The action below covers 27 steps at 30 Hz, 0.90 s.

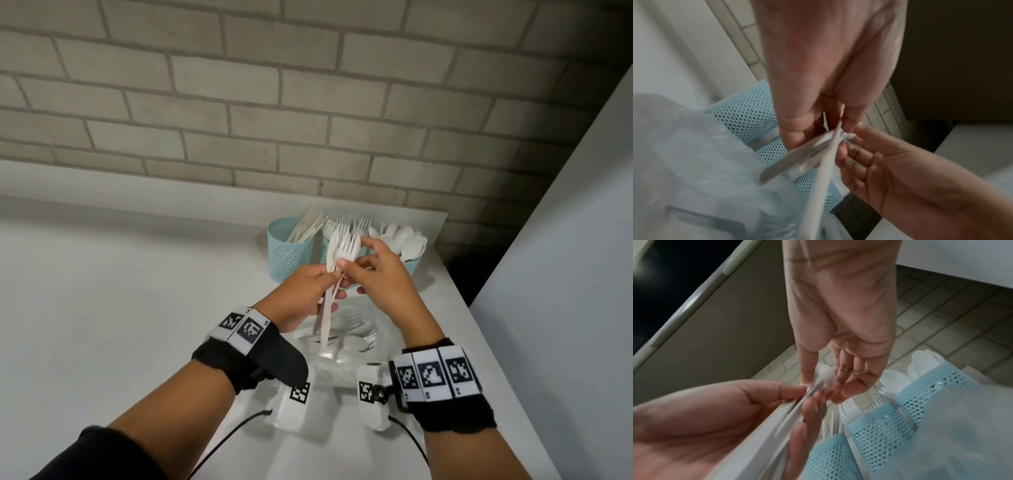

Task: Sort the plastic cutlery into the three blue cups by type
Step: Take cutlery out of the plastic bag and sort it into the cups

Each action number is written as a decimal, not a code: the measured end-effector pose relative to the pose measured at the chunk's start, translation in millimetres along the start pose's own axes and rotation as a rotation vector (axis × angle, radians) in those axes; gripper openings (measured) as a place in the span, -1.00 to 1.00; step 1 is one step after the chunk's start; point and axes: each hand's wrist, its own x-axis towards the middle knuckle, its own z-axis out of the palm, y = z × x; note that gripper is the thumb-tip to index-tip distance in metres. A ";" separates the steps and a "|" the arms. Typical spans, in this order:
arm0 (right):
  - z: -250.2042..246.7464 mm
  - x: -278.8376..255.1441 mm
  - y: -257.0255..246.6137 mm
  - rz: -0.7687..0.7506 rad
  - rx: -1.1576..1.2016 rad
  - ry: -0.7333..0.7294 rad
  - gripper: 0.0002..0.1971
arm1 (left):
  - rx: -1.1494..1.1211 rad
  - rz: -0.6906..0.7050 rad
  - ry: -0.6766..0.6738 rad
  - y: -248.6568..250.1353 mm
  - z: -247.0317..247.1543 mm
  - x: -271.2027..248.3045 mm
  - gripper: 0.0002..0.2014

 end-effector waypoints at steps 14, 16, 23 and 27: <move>-15.0 47.2 -9.2 -0.077 0.237 0.346 -0.74 | -0.087 -0.105 0.153 -1.6 -4.6 8.8 -0.84; -27.7 53.8 -19.2 -0.177 0.394 0.476 -0.69 | -0.089 -0.103 0.183 -2.9 -7.5 10.3 -0.83; -29.5 81.5 -14.5 -0.339 0.097 0.658 -0.47 | -0.144 -0.093 0.194 -5.4 -9.7 14.9 -0.87; -7.6 97.0 10.7 -0.281 -0.307 0.506 -0.63 | -0.216 -0.090 0.193 -11.2 -12.7 17.2 -0.80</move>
